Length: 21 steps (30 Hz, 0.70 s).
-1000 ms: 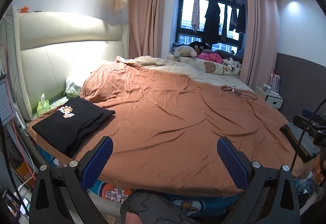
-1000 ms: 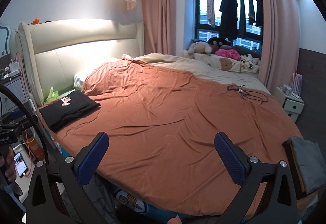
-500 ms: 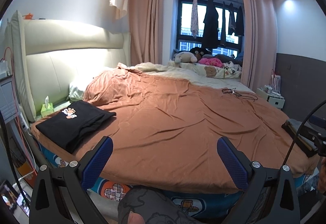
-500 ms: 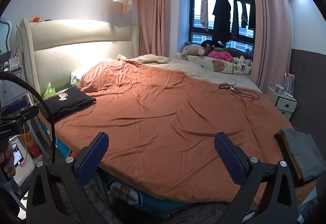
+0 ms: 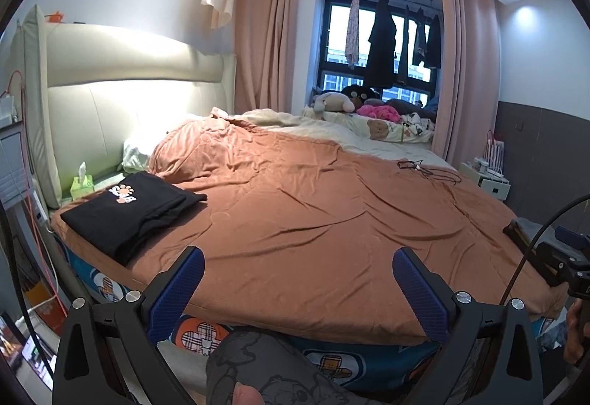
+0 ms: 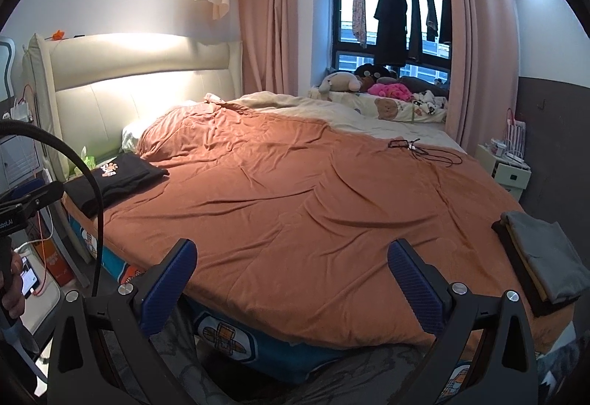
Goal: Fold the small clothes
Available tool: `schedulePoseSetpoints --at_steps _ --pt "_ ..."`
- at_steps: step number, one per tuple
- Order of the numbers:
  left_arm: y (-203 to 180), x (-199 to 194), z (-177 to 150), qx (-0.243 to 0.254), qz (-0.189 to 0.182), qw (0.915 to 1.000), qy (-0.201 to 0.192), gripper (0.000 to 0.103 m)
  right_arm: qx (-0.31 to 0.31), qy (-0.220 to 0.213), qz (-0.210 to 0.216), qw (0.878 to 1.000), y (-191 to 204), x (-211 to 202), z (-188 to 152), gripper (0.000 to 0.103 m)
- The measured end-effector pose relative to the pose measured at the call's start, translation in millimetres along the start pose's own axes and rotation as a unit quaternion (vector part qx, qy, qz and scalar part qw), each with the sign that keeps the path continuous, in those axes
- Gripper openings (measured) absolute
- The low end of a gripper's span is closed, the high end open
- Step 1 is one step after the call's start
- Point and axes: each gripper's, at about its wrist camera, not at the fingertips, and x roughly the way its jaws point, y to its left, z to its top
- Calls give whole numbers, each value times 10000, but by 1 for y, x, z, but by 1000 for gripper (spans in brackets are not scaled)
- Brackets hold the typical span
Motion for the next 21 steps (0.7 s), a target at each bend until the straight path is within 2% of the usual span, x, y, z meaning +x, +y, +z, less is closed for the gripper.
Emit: schedulePoseSetpoints --at_steps 21 --pt "-1 -14 -1 31 -38 9999 -92 103 -19 -139 -75 9999 -3 -14 -13 103"
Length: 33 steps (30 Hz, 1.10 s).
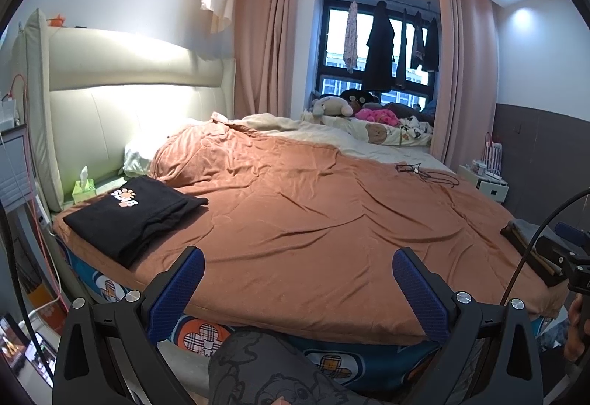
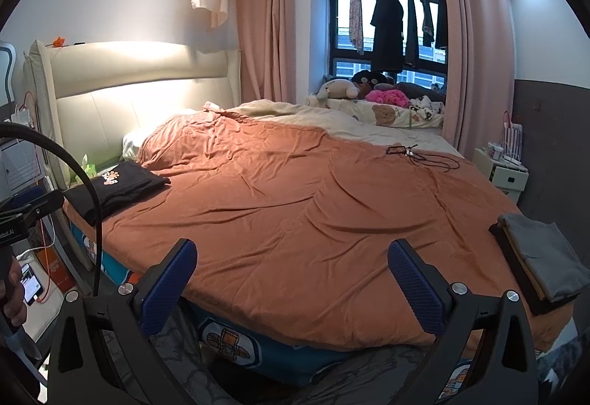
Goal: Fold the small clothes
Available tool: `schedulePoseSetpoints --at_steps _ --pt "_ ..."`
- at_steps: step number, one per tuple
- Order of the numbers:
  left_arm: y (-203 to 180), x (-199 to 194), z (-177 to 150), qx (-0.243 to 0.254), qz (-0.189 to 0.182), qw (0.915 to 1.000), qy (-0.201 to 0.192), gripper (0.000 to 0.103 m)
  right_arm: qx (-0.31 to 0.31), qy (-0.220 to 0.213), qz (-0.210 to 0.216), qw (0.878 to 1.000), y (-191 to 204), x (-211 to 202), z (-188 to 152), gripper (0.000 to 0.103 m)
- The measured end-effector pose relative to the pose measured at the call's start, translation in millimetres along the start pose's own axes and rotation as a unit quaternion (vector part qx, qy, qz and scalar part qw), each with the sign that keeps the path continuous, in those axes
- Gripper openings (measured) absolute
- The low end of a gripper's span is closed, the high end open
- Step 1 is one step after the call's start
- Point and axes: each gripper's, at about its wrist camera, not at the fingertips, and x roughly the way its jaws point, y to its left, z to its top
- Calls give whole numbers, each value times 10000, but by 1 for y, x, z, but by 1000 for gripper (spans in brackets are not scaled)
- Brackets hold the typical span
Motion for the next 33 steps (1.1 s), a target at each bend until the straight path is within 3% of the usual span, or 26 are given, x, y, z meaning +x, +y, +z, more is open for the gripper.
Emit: schedulePoseSetpoints --at_steps 33 --pt "1 -12 3 45 -14 10000 14 103 77 3 81 9999 4 0 -2 103"
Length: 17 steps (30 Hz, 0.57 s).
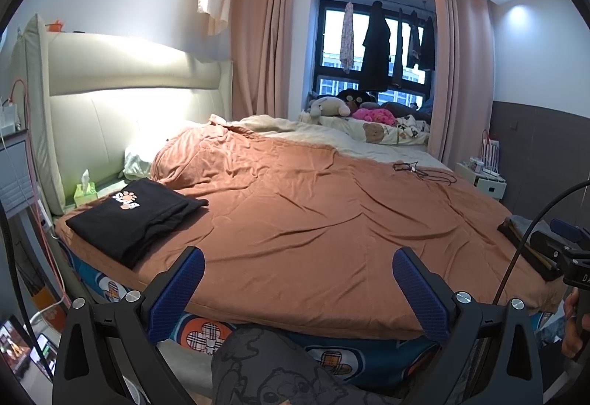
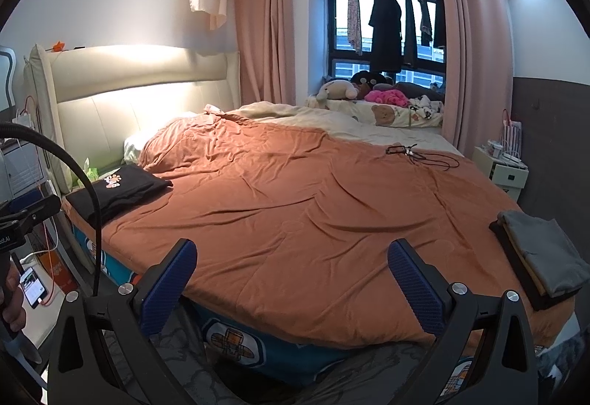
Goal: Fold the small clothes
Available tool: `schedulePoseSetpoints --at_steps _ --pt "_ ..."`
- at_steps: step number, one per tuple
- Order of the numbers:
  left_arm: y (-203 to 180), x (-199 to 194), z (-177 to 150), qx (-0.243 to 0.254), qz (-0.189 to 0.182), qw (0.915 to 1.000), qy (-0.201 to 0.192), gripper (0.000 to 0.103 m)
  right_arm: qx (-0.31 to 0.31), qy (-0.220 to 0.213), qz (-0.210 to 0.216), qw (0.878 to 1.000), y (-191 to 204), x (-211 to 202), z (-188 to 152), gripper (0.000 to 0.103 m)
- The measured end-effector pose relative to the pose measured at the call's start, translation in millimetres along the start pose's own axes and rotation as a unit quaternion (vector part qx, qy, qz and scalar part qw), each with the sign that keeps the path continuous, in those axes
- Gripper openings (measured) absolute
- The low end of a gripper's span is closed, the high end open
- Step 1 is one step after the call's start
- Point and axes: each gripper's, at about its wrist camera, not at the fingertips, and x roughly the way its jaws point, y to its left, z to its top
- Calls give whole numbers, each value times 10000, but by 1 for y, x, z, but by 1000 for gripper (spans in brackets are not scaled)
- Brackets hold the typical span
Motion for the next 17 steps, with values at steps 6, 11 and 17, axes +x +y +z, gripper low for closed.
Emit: schedulePoseSetpoints --at_steps 6,11,17 --pt "3 -1 0 -11 11 10000 -4 102 17 22 10 10000 3 0 -2 103" --pt "3 -1 0 55 31 10000 -36 103 88 55 114 9999 2 1 0 103" --pt "5 4 3 -74 73 9999 22 103 170 107 199 9996 -4 3 6 103"
